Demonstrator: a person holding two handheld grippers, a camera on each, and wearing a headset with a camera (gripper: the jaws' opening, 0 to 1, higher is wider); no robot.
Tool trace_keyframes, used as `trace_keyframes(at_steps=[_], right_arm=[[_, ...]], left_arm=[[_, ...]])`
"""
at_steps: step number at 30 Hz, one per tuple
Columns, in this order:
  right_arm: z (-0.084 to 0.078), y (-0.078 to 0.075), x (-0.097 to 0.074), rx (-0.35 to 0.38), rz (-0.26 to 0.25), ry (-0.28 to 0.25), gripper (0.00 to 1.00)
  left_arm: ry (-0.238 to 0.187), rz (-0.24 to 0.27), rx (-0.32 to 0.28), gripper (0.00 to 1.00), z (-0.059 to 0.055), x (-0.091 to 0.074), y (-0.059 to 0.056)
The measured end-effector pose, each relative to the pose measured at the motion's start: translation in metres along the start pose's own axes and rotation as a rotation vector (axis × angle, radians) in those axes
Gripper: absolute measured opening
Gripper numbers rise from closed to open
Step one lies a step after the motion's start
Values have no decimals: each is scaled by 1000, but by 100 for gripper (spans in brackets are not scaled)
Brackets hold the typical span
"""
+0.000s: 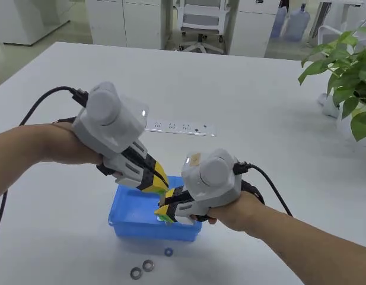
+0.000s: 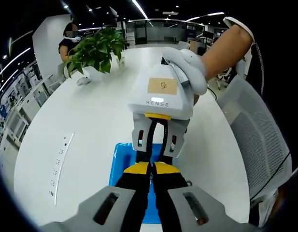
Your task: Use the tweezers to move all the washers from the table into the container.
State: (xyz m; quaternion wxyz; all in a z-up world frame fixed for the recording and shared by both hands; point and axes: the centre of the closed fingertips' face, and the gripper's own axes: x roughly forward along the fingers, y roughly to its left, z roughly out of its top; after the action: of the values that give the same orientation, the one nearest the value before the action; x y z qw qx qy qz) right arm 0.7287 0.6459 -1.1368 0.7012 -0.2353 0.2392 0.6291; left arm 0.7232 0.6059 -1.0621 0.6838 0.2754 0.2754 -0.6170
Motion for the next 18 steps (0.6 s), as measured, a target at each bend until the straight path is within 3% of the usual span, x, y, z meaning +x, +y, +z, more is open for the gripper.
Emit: trace_keyframes(at_steps=[18], right_arm=[[18,6,-19,-28,-27,-26,11]], left_arm=[[-1,13,30,5,19,-17,-9]])
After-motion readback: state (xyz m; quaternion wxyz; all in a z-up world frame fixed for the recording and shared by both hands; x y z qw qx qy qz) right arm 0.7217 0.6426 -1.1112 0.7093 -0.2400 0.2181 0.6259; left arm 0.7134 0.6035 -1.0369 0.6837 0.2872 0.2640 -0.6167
